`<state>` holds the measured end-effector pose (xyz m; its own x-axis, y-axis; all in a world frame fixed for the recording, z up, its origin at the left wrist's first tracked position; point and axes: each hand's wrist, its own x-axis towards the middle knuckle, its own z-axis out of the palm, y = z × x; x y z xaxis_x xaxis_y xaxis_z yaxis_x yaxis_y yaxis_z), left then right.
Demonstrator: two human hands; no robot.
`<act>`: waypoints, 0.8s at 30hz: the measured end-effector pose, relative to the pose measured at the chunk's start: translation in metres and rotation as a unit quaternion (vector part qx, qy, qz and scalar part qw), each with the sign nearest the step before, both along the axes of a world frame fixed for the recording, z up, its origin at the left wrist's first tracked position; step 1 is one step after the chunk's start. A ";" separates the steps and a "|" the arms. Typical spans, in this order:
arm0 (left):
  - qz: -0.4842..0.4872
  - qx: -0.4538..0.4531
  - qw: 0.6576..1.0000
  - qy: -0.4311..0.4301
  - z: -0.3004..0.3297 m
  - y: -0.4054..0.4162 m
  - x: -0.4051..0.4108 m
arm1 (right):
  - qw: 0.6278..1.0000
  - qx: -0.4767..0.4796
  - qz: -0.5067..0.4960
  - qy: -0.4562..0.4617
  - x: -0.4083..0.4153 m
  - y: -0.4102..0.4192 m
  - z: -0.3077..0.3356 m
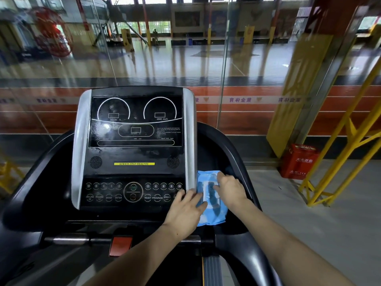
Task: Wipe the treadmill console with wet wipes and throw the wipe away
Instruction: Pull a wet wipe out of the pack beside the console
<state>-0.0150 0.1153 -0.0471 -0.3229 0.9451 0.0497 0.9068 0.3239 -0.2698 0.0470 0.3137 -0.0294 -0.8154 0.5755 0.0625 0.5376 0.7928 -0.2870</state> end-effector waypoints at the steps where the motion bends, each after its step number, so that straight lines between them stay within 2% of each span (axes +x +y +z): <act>1: -0.006 -0.008 1.000 0.000 0.001 0.002 0.000 | 1.000 -0.008 -0.002 0.006 0.002 0.000 0.001; 6: -0.041 -0.013 0.998 0.037 0.003 0.018 0.002 | 0.997 -0.041 -0.020 0.054 0.017 0.001 0.012; 10: -0.022 -0.023 0.998 0.061 0.002 0.031 0.004 | 0.991 -0.060 -0.034 0.116 0.032 0.005 0.020; 16: -0.021 -0.109 0.983 0.148 0.006 0.048 0.004 | 0.972 -0.118 -0.066 0.191 0.046 0.009 0.027; 21: -0.005 -0.165 0.971 0.170 0.003 0.064 0.008 | 0.951 -0.164 -0.099 0.244 0.048 0.007 0.026; 24: -0.016 -0.176 0.970 0.164 0.009 0.065 0.008 | 0.911 -0.237 -0.131 0.309 0.050 0.003 0.032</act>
<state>-0.0075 0.1806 -0.0383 -0.3155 0.9310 -0.1835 0.7611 0.1328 -0.6349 0.0973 0.3165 0.0025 -0.5390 0.8277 0.1563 0.3100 0.3675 -0.8769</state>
